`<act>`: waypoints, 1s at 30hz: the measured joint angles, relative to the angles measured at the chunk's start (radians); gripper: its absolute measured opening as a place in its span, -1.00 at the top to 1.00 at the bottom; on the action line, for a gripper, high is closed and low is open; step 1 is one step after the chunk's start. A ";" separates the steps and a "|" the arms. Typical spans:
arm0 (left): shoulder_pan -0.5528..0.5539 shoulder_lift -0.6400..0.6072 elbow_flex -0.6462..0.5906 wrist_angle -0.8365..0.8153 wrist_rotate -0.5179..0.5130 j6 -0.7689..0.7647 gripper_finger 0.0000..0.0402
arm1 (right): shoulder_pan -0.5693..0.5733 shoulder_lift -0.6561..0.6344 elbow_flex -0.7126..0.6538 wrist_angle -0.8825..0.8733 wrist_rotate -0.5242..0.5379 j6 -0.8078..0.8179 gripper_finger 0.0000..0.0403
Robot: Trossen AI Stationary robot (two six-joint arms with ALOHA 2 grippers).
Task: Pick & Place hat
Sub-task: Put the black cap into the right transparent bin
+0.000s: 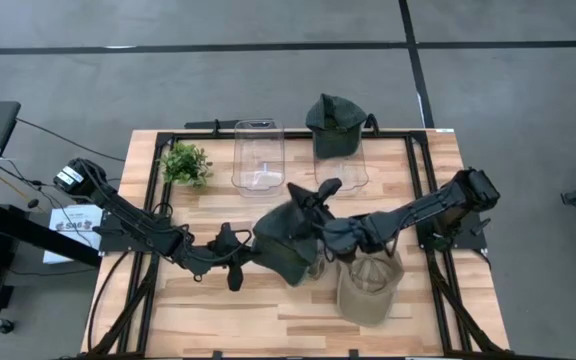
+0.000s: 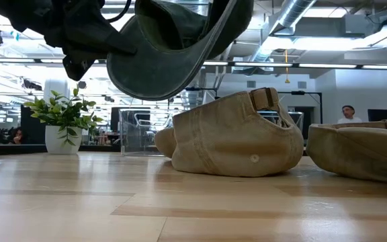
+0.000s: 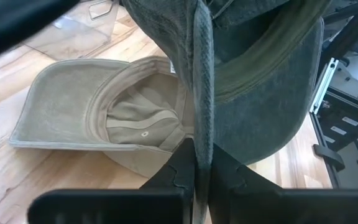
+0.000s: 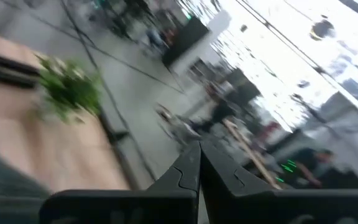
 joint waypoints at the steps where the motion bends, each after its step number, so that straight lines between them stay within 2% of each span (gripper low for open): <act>1: 0.000 0.000 0.000 0.001 0.000 0.000 0.92 | 0.001 0.000 0.000 -0.001 -0.015 0.016 1.00; 10: 0.001 0.000 0.000 0.019 0.016 -0.004 0.92 | -0.086 0.076 0.001 0.001 -0.059 0.105 1.00; 15: 0.001 0.000 0.000 0.021 0.018 -0.004 0.92 | -0.136 0.127 0.001 0.016 -0.036 0.095 1.00; 21: 0.001 0.000 0.000 0.021 0.017 -0.003 0.92 | -0.190 0.125 0.000 0.111 -0.014 0.071 1.00; 30: 0.001 0.000 -0.001 0.014 0.019 0.000 0.92 | -0.094 0.117 0.001 0.131 -0.035 -0.009 1.00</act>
